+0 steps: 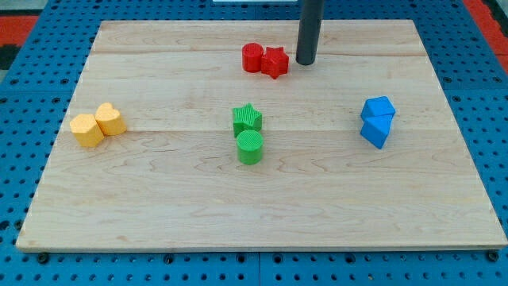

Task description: Push the red blocks slightly towards left

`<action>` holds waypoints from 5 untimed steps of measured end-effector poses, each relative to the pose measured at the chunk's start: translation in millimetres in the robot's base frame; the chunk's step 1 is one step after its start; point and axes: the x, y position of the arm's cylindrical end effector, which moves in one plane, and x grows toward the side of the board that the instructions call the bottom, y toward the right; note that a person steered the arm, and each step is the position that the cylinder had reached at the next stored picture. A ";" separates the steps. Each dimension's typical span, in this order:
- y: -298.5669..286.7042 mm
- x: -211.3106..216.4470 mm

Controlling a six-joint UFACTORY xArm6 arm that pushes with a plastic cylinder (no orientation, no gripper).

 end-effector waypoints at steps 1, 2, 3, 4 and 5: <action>-20.0 -6.5; -52.2 -14.4; -102.5 -10.2; -149.1 -8.7; -138.5 -20.1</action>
